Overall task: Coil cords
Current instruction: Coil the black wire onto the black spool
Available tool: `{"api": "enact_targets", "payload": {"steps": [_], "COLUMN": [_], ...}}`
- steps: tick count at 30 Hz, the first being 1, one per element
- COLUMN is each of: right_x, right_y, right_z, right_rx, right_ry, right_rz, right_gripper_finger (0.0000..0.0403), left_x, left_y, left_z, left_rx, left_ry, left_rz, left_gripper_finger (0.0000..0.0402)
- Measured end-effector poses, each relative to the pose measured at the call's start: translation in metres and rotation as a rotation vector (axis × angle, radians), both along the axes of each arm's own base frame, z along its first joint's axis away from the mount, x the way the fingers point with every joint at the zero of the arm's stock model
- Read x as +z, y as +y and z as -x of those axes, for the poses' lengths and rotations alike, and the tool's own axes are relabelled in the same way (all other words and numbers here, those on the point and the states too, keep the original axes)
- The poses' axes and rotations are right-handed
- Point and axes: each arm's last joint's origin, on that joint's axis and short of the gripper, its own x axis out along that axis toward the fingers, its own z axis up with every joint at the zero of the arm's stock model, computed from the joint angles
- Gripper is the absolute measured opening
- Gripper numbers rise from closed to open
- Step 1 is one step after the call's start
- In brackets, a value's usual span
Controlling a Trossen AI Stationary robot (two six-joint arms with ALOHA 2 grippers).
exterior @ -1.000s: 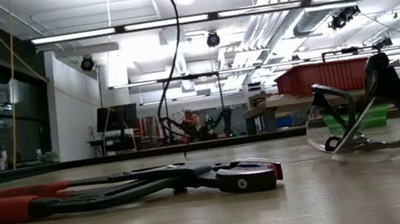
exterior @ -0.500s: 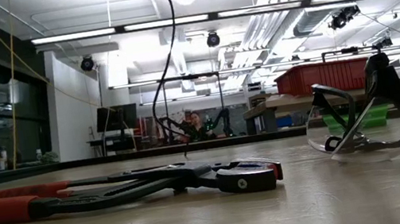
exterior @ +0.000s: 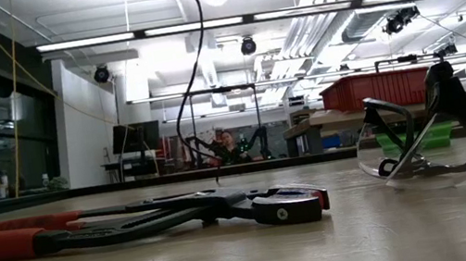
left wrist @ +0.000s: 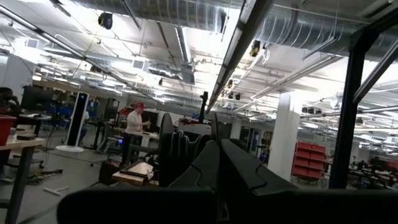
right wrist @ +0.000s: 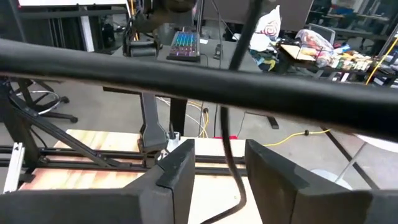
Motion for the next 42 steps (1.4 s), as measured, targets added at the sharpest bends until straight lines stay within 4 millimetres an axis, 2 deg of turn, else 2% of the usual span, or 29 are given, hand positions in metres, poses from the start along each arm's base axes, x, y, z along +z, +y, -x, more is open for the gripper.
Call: {"api": "enact_targets", "payload": {"steps": [6, 12, 15, 21, 29, 36, 42], "right_x": [0.0, 0.0, 0.004, 0.002, 0.003, 0.008, 0.008], "right_y": [-0.001, 0.003, 0.014, 0.032, 0.028, 0.028, 0.027], "right_z": [0.0, -0.001, -0.006, -0.025, -0.04, -0.046, -0.051], "right_rx": [-0.027, -0.021, 0.003, 0.009, -0.086, -0.09, -0.108], "right_ry": [0.002, -0.002, -0.047, -0.125, -0.236, -0.335, -0.379], "right_rz": [0.013, 0.014, -0.008, 0.021, 0.043, 0.055, 0.06], "right_gripper_finger": [0.0094, 0.001, 0.0004, 0.0001, 0.0, 0.0, 0.0], "left_x": [0.0, 0.0, -0.002, -0.004, -0.008, -0.009, -0.012], "left_y": [0.0, 0.001, 0.004, 0.012, 0.013, 0.007, 0.005], "left_z": [0.0, -0.001, -0.005, -0.021, -0.03, -0.032, -0.033], "left_rx": [0.008, 0.016, 0.031, -0.039, -0.179, -0.275, -0.29], "left_ry": [-0.003, -0.007, -0.01, -0.083, -0.097, -0.104, -0.074], "left_rz": [0.003, 0.006, 0.037, 0.224, 0.488, 0.638, 0.714], "left_gripper_finger": [0.0, 0.0, 0.0, 0.0, 0.0, 0.0, 0.0]}}
